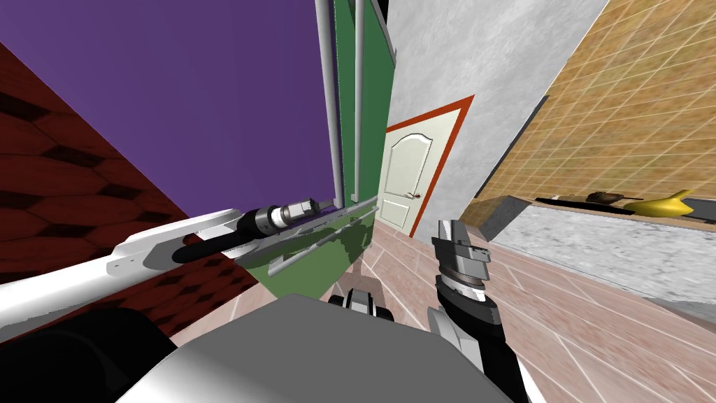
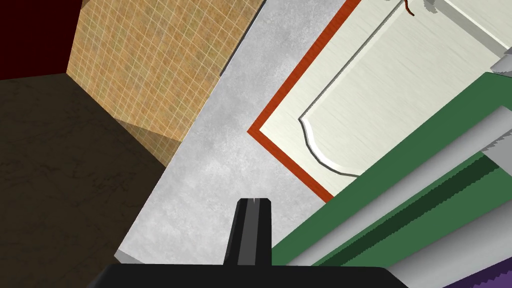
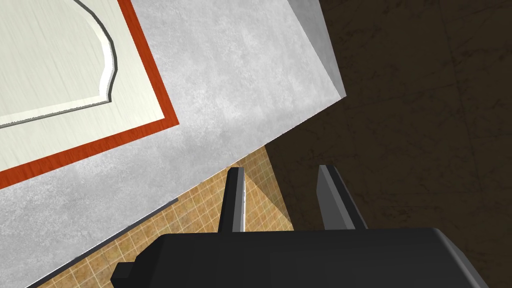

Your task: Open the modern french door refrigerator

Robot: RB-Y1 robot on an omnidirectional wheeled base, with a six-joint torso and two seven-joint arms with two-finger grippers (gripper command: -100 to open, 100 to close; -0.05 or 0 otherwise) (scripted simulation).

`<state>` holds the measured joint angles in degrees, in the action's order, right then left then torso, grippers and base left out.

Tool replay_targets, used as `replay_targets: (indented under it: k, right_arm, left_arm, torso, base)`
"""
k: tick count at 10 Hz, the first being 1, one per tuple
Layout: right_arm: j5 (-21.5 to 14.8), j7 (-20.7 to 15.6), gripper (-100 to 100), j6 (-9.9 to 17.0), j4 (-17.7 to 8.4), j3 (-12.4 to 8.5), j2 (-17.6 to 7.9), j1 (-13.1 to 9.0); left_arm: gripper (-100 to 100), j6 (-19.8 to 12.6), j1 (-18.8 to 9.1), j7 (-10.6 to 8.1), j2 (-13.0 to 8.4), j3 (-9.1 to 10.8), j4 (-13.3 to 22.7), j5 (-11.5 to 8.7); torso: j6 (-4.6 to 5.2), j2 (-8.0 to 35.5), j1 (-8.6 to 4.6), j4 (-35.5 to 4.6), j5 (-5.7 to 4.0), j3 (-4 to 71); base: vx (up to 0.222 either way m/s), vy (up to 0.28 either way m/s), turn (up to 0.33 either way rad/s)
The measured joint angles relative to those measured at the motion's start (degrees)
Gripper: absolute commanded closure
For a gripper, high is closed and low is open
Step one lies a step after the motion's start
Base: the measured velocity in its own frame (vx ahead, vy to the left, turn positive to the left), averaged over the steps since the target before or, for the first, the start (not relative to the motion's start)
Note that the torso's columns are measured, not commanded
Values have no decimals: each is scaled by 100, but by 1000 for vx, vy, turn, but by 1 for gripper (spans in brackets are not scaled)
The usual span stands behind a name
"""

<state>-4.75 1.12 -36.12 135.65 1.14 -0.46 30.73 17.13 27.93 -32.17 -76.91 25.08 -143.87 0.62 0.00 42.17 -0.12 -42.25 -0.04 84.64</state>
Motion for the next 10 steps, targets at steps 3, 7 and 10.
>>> replay_targets:
  k: [3, 7, 10]
  right_arm:
    - [0, 0, 0, 0, 0, 0, 0, 0]
    - [0, 0, 0, 0, 0, 1, 1, 1]
    - [0, 0, 0, 0, 0, 1, 1, 1]
  left_arm:
    - [-100, 101, -57, -28, -43, -73, -284, -16]
    - [-100, 36, -48, 13, 39, -6, 202, -14]
    - [-100, -198, -153, 103, 92, -61, 495, 8]
  torso:
    - [-1, 9, 9, -4, 5, -7]
    - [0, 1, 5, -1, 2, -1]
    - [0, 15, 12, -4, 4, -9]
  base:
    - [-31, 38, -1]
    - [45, -45, 18]
    - [67, -69, 19]
